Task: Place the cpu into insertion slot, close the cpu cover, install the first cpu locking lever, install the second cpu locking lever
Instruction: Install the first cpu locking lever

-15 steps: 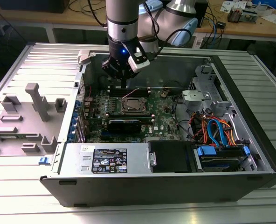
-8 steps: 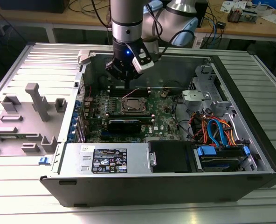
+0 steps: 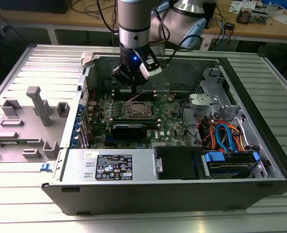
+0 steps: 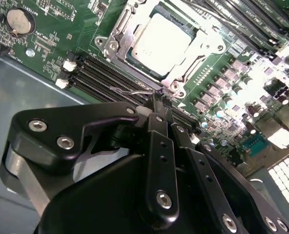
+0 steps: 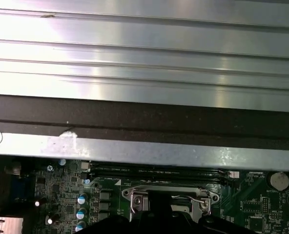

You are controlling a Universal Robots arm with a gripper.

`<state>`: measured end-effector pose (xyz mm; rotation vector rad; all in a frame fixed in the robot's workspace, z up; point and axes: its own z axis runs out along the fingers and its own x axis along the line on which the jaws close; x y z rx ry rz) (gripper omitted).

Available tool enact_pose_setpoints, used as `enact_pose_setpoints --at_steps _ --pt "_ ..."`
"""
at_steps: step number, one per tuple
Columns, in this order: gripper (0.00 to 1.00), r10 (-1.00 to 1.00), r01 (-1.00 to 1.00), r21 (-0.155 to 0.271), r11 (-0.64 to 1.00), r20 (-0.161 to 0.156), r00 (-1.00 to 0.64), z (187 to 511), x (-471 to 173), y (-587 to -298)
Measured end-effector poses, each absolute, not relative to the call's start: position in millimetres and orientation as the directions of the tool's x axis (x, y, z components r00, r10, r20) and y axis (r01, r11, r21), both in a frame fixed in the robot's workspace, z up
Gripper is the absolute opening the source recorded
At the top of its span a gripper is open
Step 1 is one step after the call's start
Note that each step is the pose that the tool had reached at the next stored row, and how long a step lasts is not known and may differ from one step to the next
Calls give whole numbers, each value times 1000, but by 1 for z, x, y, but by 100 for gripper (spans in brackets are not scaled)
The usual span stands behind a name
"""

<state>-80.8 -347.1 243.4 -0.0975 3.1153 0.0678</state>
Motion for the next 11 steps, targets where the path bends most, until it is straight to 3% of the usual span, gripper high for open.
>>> enact_pose_setpoints --at_steps 11 --pt "11 -69 -70 46 996 -26 -997 232 -66 -337"
